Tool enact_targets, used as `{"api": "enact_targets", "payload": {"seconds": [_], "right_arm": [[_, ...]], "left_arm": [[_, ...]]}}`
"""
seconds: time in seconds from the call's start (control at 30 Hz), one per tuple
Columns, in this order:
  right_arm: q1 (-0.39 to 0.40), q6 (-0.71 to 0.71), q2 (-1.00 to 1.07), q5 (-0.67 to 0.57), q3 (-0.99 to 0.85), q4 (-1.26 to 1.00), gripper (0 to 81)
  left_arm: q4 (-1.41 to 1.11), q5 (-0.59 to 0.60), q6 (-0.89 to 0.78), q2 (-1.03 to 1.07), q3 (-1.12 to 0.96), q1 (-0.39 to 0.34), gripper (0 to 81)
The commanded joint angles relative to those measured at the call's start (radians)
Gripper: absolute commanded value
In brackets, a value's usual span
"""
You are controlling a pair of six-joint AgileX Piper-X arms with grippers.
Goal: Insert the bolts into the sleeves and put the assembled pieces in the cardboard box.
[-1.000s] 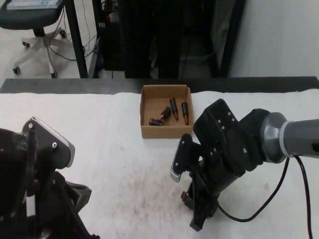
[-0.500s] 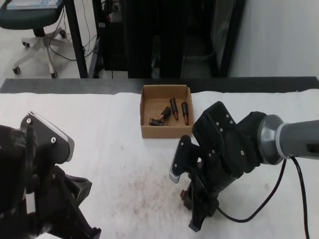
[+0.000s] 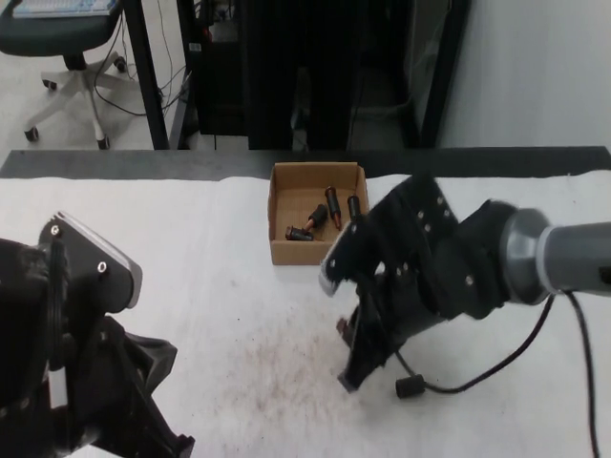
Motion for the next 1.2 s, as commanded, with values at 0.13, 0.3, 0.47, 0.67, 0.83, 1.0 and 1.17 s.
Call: {"api": "enact_targets", "payload": {"seconds": [0.13,0.3,0.47,0.67,0.83,1.0,1.17], "right_arm": [[-0.044,0.166,-0.233,-0.030,-0.017,0.039,0.8],[-0.114,0.253,-0.400,-0.079,-0.017,0.194,0.8],[-0.194,0.252,-0.569,-0.079,-0.011,0.321,0.8],[-0.315,0.252,-0.740,-0.097,0.034,0.336,0.8],[-0.442,0.246,-0.830,-0.154,0.082,0.394,0.8],[-0.542,0.225,-0.894,-0.168,0.133,0.408,0.8],[-0.564,0.225,-0.907,-0.168,0.150,0.406,0.8]], "left_arm": [[-0.059,0.279,0.014,0.022,-0.018,0.000,0.3],[-0.142,0.320,-0.022,0.158,-0.071,0.000,0.3],[-0.135,0.481,-0.058,0.429,-0.267,-0.014,0.3],[0.018,0.583,-0.026,0.766,-0.602,-0.095,0.3],[0.239,0.594,0.158,0.985,-0.864,-0.196,0.2],[0.356,0.476,0.285,1.120,-1.000,-0.268,7.4],[0.274,0.378,0.288,1.179,-1.018,-0.321,31.6]]}}
